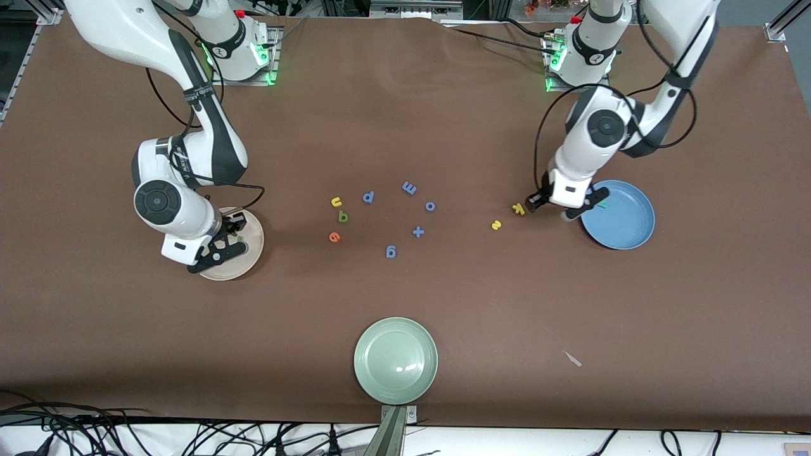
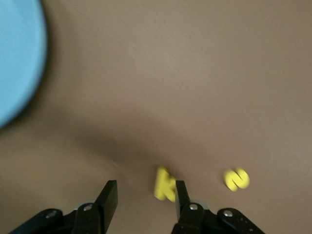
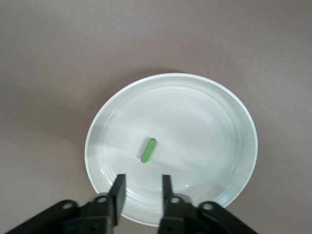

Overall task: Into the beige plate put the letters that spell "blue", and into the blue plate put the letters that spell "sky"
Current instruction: 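Place the yellow k on the blue plate while the right gripper grasps orange e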

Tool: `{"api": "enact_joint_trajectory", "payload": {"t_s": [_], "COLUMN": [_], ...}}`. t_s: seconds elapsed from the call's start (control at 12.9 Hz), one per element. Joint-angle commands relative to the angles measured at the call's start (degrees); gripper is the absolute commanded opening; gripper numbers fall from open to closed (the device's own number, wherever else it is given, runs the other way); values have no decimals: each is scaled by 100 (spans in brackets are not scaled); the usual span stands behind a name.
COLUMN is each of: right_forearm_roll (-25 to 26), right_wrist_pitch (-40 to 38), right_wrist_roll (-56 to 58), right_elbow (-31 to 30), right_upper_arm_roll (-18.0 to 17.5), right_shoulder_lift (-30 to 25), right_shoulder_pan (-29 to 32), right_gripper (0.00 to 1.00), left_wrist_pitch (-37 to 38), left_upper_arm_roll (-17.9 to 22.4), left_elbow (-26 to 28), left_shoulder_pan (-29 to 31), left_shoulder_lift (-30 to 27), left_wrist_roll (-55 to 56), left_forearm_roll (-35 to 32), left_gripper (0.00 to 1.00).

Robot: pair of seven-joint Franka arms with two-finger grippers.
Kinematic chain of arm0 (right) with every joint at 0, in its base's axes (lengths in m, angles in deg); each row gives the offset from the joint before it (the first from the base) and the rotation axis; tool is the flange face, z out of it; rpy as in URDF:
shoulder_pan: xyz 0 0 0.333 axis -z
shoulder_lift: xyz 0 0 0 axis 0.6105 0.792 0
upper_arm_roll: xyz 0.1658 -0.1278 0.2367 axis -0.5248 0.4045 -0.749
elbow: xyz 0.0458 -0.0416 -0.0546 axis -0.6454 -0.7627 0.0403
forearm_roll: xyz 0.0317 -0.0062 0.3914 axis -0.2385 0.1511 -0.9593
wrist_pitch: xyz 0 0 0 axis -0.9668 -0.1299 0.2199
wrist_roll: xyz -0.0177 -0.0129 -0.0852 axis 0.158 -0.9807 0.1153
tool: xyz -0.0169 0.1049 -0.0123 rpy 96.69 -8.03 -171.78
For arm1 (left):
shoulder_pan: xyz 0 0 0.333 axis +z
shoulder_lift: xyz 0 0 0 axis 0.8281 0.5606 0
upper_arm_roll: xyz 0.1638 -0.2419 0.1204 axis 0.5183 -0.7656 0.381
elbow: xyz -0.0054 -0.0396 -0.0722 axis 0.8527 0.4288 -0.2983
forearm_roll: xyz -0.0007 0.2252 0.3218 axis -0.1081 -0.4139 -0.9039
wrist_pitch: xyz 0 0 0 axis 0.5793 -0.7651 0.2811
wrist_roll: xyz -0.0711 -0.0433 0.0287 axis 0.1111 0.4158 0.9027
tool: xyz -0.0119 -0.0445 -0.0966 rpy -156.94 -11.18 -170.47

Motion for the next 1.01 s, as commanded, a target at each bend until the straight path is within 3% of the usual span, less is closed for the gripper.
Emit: {"api": "enact_joint_trajectory", "payload": {"t_s": [0.0,0.39,0.62,0.7,0.93], "right_forearm_roll": [-74,-356,-356,-356,-321], "right_wrist_pitch": [-170,-15,705,899,1470], "right_wrist_roll": [-579,-2923,-4173,-4411,-4562], "right_elbow": [103,587,597,597,588], "right_upper_arm_roll": [-224,-1042,-1052,-1052,-1043], "right_shoulder_lift": [-187,172,524,638,963], "right_shoulder_pan": [-43,-341,-816,-921,-1063], "right_gripper": [68,73,75,81,82], "left_wrist_pitch": [2,11,11,20,20], "left_upper_arm_roll": [21,30,30,30,48], "left_elbow": [-178,-274,-397,-441,-511], "left_shoulder_pan": [-76,-102,-102,-102,-85], "left_shoulder_lift": [278,402,630,717,859], "left_wrist_roll": [280,298,455,613,956], "left_forearm_roll": [-332,-472,-823,-1050,-1500], "left_gripper": [56,55,54,54,54]}}
